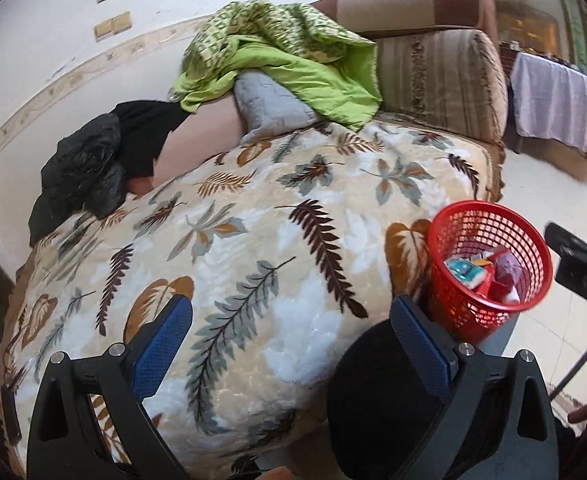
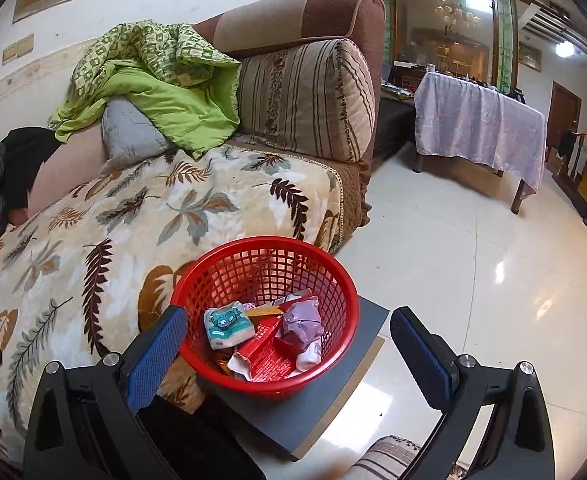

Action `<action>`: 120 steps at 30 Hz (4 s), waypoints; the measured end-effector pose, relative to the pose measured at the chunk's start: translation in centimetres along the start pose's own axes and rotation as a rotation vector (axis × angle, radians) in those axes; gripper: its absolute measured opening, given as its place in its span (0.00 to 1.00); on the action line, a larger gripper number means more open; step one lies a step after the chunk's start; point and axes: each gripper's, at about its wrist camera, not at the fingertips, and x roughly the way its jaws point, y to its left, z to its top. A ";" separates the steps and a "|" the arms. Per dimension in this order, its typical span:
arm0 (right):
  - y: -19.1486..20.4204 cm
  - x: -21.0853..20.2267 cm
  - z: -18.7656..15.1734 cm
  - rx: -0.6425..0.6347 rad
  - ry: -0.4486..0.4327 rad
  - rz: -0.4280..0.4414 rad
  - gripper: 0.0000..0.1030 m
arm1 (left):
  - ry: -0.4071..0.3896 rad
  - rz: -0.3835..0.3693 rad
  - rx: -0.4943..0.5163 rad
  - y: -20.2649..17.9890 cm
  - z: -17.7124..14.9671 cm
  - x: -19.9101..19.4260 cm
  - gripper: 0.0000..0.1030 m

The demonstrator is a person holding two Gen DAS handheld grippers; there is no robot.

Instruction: Collect trash

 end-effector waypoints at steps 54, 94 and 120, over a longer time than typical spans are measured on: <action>1.5 -0.4 -0.4 -0.058 -0.013 0.001 1.00 | -0.005 0.015 -0.052 0.5 -0.4 0.2 0.96; 1.7 -0.2 -0.5 -0.071 -0.006 0.003 1.00 | -0.003 0.011 -0.059 0.7 -0.5 0.2 0.96; 24.9 10.7 2.1 -0.443 0.247 0.359 1.00 | 0.220 0.176 -0.488 16.9 -3.0 8.4 0.96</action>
